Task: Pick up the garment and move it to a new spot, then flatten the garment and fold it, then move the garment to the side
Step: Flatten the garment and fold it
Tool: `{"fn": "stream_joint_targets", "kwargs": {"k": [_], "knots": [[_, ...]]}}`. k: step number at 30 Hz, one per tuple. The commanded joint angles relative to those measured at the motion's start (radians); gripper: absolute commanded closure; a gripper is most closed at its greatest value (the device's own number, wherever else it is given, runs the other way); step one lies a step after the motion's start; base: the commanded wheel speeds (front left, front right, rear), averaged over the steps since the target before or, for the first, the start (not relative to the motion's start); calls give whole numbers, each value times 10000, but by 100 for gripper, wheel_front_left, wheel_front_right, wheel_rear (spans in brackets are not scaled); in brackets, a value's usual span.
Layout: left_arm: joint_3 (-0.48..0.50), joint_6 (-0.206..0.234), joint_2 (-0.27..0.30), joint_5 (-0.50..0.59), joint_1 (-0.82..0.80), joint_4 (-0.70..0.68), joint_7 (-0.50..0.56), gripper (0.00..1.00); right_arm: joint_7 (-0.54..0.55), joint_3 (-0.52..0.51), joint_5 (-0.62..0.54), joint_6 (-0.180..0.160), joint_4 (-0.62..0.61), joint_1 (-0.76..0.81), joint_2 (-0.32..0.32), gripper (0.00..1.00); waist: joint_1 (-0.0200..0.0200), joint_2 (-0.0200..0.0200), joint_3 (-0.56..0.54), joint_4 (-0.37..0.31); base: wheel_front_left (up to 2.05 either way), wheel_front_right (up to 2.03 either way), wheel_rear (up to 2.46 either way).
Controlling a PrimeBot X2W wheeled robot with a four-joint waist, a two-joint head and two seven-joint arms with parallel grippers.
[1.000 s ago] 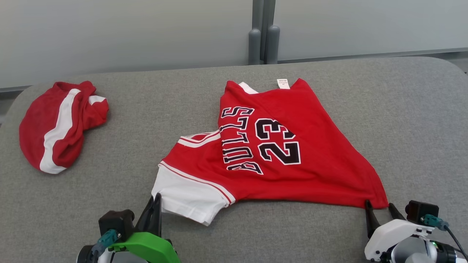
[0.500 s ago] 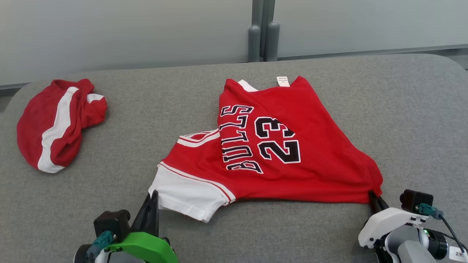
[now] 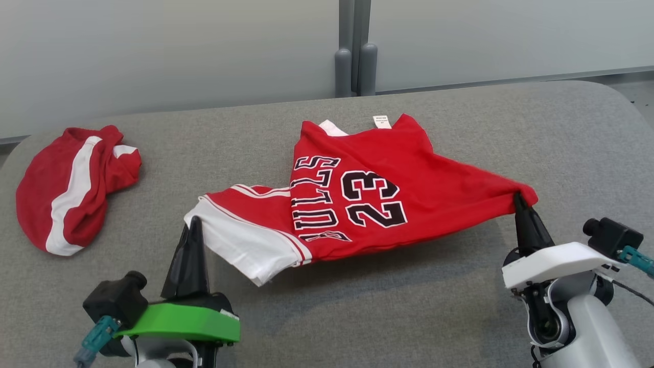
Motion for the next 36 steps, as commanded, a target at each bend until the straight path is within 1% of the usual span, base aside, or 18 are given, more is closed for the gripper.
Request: {"fn": "stream_joint_targets", "kwargs": {"k": [1,5,10,11,16,20,24,27,30,31,33,36], "knots": [[29,-63,-43,-112,-191,-183,-109,100,160,-10,159,0,-467,203,-95,100,0,59,-95,-94,0,0,0],[46,-116,-68,-455,-391,-943,-266,100,826,-95,670,0,-2329,650,-99,100,0,59,-222,-207,0,0,0],[76,-47,-87,-770,-639,-2092,-296,100,1622,-370,1150,2,-4548,1183,-66,100,0,59,-333,-330,0,0,0],[76,-47,-87,-770,-639,-2092,-296,100,1622,-370,1150,2,-4548,1183,-66,100,0,59,-333,-330,0,0,0],[213,60,-69,-905,-961,-3409,-147,100,2237,-864,1429,2,-6518,1489,-28,100,0,59,-347,-435,0,0,0],[299,84,135,-793,-1415,-4433,127,100,2717,-1296,1531,2,-7802,1532,7,100,0,59,-184,-475,0,0,0],[344,125,371,-723,-2158,-5086,571,100,3160,-1576,1594,2,-8688,1292,19,100,0,59,195,-470,0,0,0],[460,122,564,-654,-2881,-5083,895,100,3403,-1632,1498,2,-8822,956,20,100,0,59,631,-487,0,0,0],[633,43,742,-709,-3824,-4653,1172,100,3679,-1413,1297,4,-8449,200,24,100,0,59,1247,-510,0,0,0],[668,-4,776,-799,-4169,-4365,1261,100,3730,-1347,1020,4,-8225,-165,21,100,0,59,1451,-515,0,0,0],[797,-129,997,-715,-5065,-3775,1387,100,3809,-1117,905,4,-7640,-1025,22,100,0,59,1870,-521,0,0,0],[894,-363,1281,-555,-6674,-2466,1439,100,3876,-744,449,4,-6492,-2720,18,100,0,59,2405,-494,0,0,0]]}}
